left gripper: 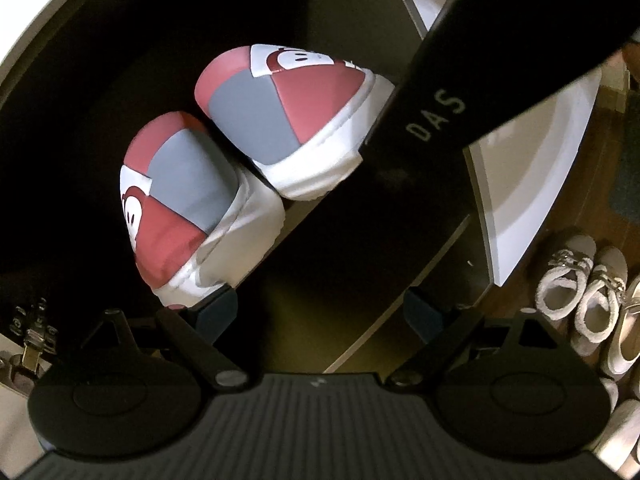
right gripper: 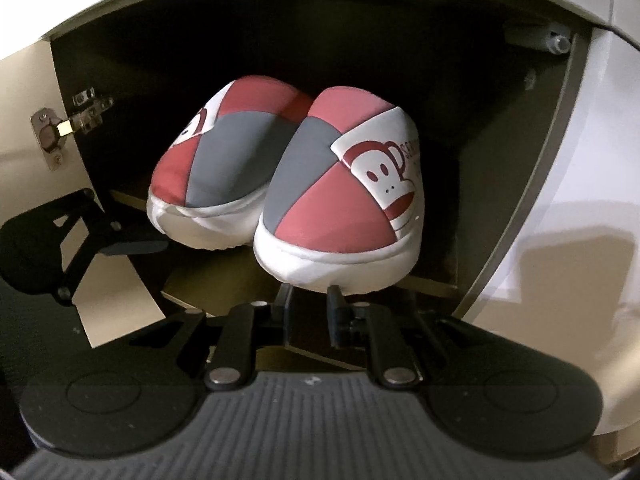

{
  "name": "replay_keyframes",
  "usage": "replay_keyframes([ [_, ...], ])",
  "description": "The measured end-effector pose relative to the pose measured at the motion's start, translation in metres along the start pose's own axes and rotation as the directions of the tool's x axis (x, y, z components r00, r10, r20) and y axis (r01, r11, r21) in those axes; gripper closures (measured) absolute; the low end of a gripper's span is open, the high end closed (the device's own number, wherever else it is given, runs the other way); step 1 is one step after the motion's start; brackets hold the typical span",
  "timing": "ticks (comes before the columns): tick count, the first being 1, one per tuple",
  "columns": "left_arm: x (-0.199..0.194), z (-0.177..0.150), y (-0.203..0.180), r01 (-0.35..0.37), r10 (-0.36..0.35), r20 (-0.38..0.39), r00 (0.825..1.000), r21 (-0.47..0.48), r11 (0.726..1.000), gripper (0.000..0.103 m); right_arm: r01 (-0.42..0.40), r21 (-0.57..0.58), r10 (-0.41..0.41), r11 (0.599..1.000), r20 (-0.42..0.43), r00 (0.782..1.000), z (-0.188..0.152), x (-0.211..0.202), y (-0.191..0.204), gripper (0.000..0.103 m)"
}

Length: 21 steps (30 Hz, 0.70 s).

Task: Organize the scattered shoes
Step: 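Lower the slipper pair onto the cabinet shelf and open the right gripper, then withdraw both grippers from the cabinet and move toward the floor shoes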

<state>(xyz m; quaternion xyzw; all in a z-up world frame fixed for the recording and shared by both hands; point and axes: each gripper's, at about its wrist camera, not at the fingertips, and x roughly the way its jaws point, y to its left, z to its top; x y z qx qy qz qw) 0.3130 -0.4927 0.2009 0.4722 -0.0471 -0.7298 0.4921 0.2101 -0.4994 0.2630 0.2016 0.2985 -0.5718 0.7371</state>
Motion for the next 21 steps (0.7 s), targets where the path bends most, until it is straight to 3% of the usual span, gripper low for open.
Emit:
replay_keyframes([
  [6, -0.001, -0.003, 0.004, -0.009, 0.008, -0.013, 1.000, -0.057, 0.998, 0.011, 0.008, 0.000, -0.008, 1.000, -0.005, 1.000, -0.001, 0.000, -0.002, 0.088],
  [9, -0.013, -0.005, 0.006, 0.010, -0.022, -0.054, 0.998, -0.206, 0.979, 0.010, 0.003, 0.036, -0.002, 0.999, -0.016, 1.000, -0.008, -0.015, -0.011, 0.084],
  [12, -0.024, -0.003, 0.009, 0.014, -0.081, -0.149, 0.985, -0.404, 0.915, 0.010, 0.036, 0.071, -0.033, 0.997, -0.043, 0.999, -0.024, -0.040, -0.021, 0.067],
  [14, -0.035, 0.006, 0.011, -0.031, -0.099, -0.230, 0.968, -0.503, 0.864, 0.011, 0.082, 0.107, -0.073, 0.991, -0.087, 0.994, -0.039, -0.062, -0.029, 0.065],
  [18, -0.062, 0.025, 0.017, -0.090, -0.134, -0.308, 0.942, -0.616, 0.783, 0.011, 0.155, 0.217, -0.119, 0.964, -0.171, 0.978, -0.061, -0.097, -0.046, 0.059],
  [19, -0.073, 0.030, 0.020, -0.103, -0.142, -0.314, 0.939, -0.650, 0.753, 0.011, 0.163, 0.237, -0.122, 0.958, -0.180, 0.976, -0.064, -0.106, -0.049, 0.058],
  [21, -0.089, 0.036, 0.021, -0.122, -0.145, -0.322, 0.936, -0.680, 0.723, 0.011, 0.169, 0.244, -0.128, 0.955, -0.177, 0.976, -0.066, -0.123, -0.051, 0.054],
])
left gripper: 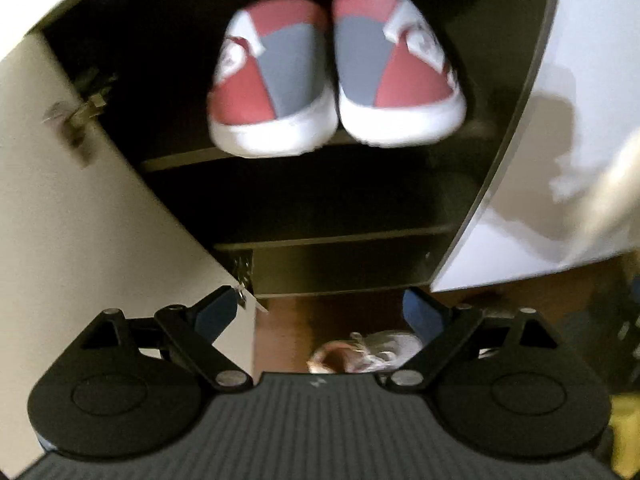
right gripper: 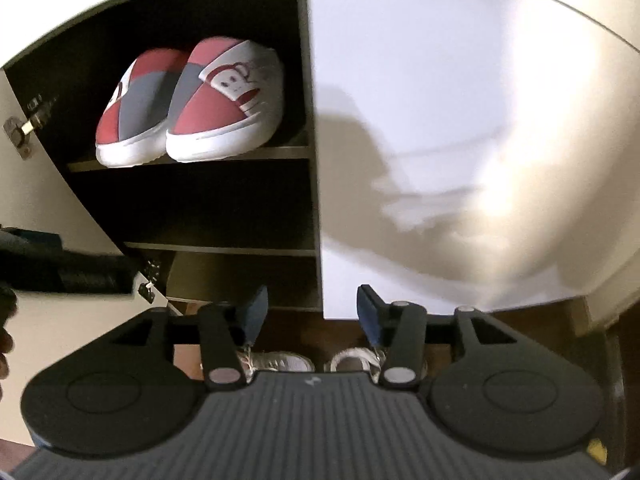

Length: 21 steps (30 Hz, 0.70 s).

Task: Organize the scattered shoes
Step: 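Withdraw both grippers from the cabinet and move toward the floor shoes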

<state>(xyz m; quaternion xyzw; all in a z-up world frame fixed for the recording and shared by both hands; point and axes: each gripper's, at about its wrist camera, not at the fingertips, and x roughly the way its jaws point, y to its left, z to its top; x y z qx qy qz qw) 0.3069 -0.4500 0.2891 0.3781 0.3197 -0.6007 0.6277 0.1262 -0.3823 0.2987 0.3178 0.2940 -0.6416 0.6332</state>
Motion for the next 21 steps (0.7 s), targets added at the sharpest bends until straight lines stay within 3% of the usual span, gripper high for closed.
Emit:
replay_keyframes([
  [3, -0.029, -0.007, -0.004, -0.032, 0.031, -0.006, 0.999, -0.052, 0.998, 0.011, -0.006, -0.031, 0.007, 0.999, 0.039, 0.999, 0.000, -0.023, -0.001, 0.042],
  [12, -0.109, -0.052, -0.035, -0.088, 0.093, 0.086, 0.992, -0.065, 0.994, 0.011, -0.056, -0.085, 0.071, 0.995, 0.177, 0.982, -0.012, -0.081, -0.020, 0.034],
  [21, -0.199, -0.112, -0.106, -0.109, 0.111, 0.139, 0.984, -0.018, 0.994, 0.011, -0.061, -0.021, 0.064, 0.998, 0.234, 0.970, -0.066, -0.185, -0.100, 0.030],
])
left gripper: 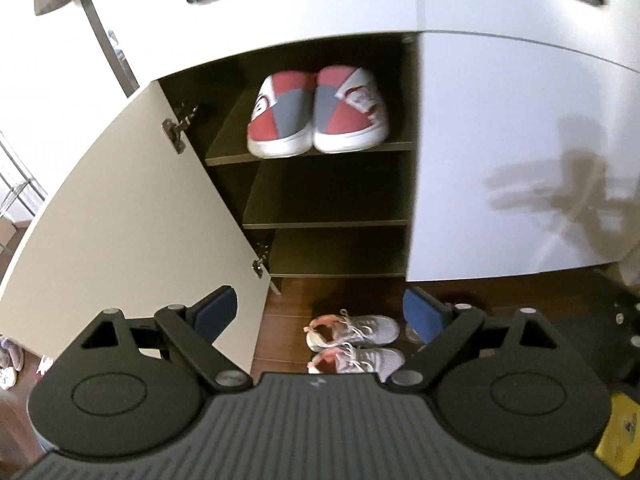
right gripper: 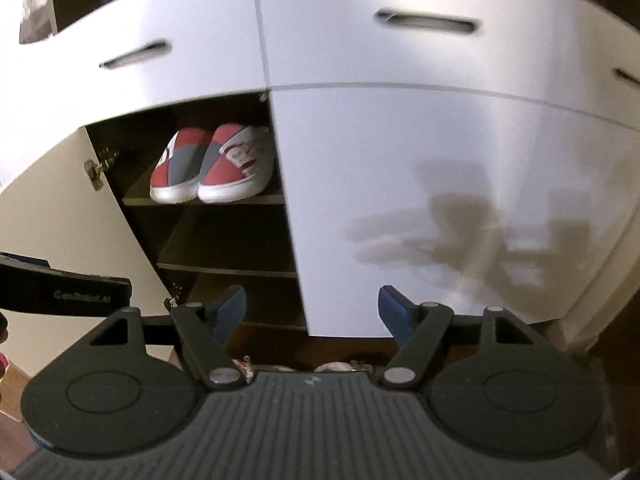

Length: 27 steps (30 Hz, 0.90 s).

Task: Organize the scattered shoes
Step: 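Withdraw both grippers from the cabinet and move toward the floor shoes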

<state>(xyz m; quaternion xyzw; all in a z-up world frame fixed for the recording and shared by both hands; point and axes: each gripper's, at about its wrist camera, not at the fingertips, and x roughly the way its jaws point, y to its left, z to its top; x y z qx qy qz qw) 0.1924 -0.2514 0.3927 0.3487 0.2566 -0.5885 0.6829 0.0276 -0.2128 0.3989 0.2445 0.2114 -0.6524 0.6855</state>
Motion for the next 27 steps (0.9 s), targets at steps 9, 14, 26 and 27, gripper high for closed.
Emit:
replay_keyframes([
  [9, -0.063, -0.011, -0.026, 0.004, -0.005, 0.067, 0.998, 0.014, 1.000, 0.010, -0.001, 0.002, 0.001, 1.000, 0.058, 0.998, -0.008, -0.066, -0.032, 0.025],
  [14, -0.085, 0.002, -0.018, -0.007, 0.006, 0.081, 0.997, 0.013, 1.000, 0.010, 0.004, -0.014, -0.004, 1.000, 0.033, 0.999, -0.001, -0.075, -0.028, 0.024],
  [26, -0.080, 0.028, -0.002, 0.000, -0.007, 0.131, 0.991, 0.054, 0.999, 0.010, 0.016, 0.008, -0.016, 1.000, 0.056, 0.998, 0.015, -0.072, -0.013, 0.016],
  [27, -0.075, 0.028, -0.002, 0.007, -0.014, 0.127, 0.992, 0.056, 0.998, 0.010, 0.012, 0.003, -0.012, 1.000, 0.055, 0.998, 0.015, -0.071, -0.012, 0.016],
])
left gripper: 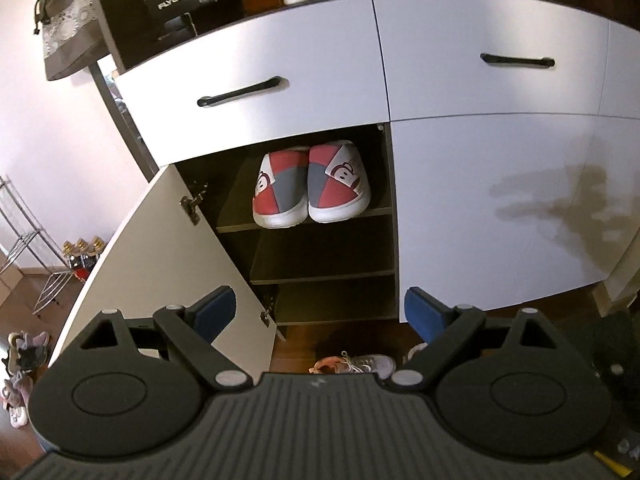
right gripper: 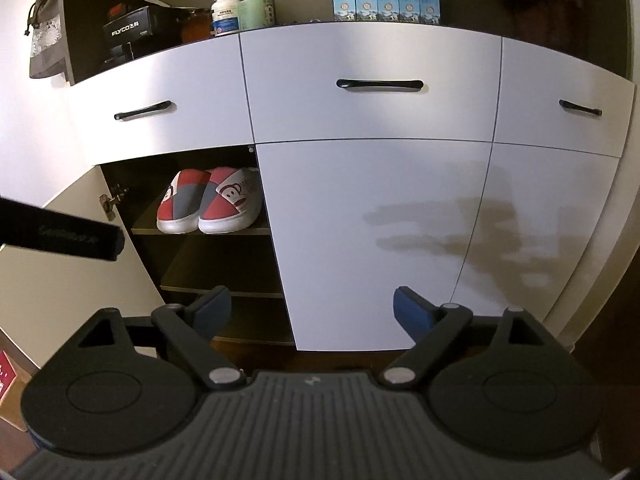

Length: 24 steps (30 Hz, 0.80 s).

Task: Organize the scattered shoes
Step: 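Withdraw both grippers from the cabinet and move toward the floor shoes, then grasp both grey-brown suede slippers together by their heels with the right gripper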

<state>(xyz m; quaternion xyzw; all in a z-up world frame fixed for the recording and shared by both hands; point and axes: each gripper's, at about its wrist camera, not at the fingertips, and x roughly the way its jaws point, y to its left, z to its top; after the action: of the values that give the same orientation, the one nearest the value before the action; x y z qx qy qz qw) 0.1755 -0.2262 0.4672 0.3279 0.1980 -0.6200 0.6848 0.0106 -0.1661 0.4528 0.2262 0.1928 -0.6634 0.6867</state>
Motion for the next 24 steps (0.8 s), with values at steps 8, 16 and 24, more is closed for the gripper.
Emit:
replay_keyframes([
  [8, 0.048, -0.048, 0.009, 0.021, -0.018, -0.053, 0.998, 0.058, 0.998, 0.010, 0.020, -0.037, -0.023, 0.999, -0.080, 0.997, -0.026, 0.032, -0.010, 0.016],
  [16, 0.107, -0.186, 0.026, 0.056, -0.033, -0.296, 0.955, 0.072, 0.996, 0.010, -0.059, -0.206, -0.005, 0.977, -0.294, 0.956, -0.107, 0.076, -0.016, 0.016],
  [24, 0.158, -0.306, 0.034, 0.060, -0.035, -0.450, 0.892, 0.041, 0.997, 0.010, -0.432, -0.464, 0.136, 0.774, -0.544, 0.828, -0.235, 0.155, 0.049, 0.016],
])
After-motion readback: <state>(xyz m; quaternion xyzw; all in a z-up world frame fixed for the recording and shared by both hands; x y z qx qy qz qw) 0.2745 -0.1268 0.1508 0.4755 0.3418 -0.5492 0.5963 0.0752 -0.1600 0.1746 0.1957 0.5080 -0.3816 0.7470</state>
